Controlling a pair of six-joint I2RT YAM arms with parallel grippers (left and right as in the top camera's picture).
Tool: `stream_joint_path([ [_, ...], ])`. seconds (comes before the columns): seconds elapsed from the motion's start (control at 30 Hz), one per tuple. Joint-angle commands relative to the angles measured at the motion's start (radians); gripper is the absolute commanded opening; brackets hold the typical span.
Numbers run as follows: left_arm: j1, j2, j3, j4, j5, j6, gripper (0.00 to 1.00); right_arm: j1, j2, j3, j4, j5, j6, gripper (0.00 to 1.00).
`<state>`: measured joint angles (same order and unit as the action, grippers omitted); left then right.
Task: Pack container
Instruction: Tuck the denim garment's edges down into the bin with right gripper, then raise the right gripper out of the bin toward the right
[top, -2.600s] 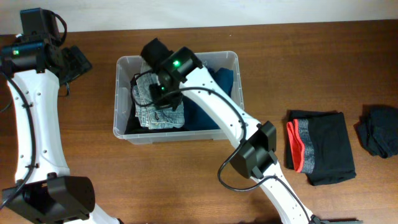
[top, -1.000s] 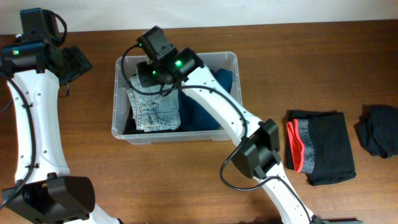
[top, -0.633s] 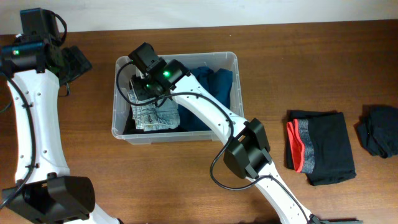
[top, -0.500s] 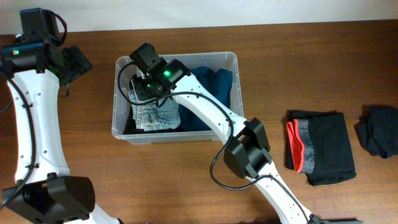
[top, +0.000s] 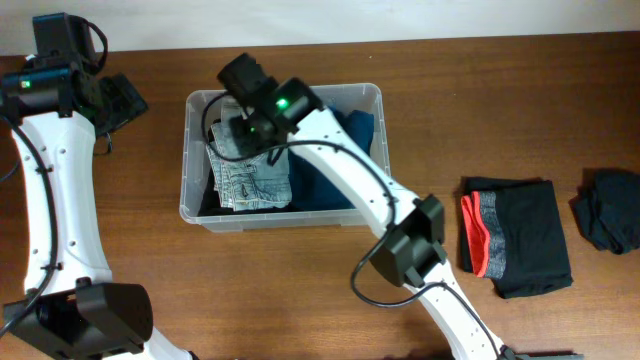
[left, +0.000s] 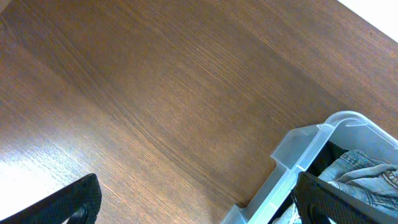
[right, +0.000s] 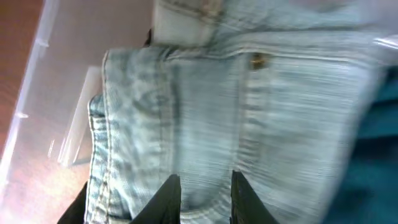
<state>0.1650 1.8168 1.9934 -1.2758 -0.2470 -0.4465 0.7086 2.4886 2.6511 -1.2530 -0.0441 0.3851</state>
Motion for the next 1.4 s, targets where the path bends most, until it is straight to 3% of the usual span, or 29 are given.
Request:
stream_joint_path([
  [0.0, 0.003, -0.02, 0.006, -0.001, -0.004, -0.01, 0.99, -0.022, -0.039, 0.019, -0.032, 0.045, 0.001, 0.21],
  [0.47, 0.003, -0.02, 0.006, -0.001, -0.004, -0.01, 0.99, -0.012, -0.006, -0.18, 0.043, -0.05, 0.042, 0.2],
  [0.8, 0.003, -0.02, 0.006, -0.001, -0.004, -0.01, 0.99, -0.01, -0.087, -0.109, -0.029, 0.048, 0.03, 0.17],
  [0.93, 0.003, -0.02, 0.006, -0.001, -0.004, -0.01, 0.99, -0.011, -0.179, -0.051, -0.114, 0.175, 0.029, 0.3],
  [1.07, 0.003, -0.02, 0.006, -0.001, -0.004, -0.01, 0.99, -0.024, -0.282, -0.045, -0.207, 0.254, 0.032, 0.72],
  [1.1, 0.003, -0.02, 0.006, -0.001, -0.004, -0.01, 0.99, -0.031, -0.304, -0.045, -0.226, 0.267, 0.035, 0.91],
  [1.13, 0.003, -0.02, 0.006, -0.001, -0.004, -0.01, 0.99, -0.04, -0.325, -0.045, -0.246, 0.282, 0.035, 0.99],
  [1.37, 0.003, -0.02, 0.006, -0.001, -0.004, -0.01, 0.99, -0.154, -0.43, -0.045, -0.447, 0.398, 0.15, 0.99],
])
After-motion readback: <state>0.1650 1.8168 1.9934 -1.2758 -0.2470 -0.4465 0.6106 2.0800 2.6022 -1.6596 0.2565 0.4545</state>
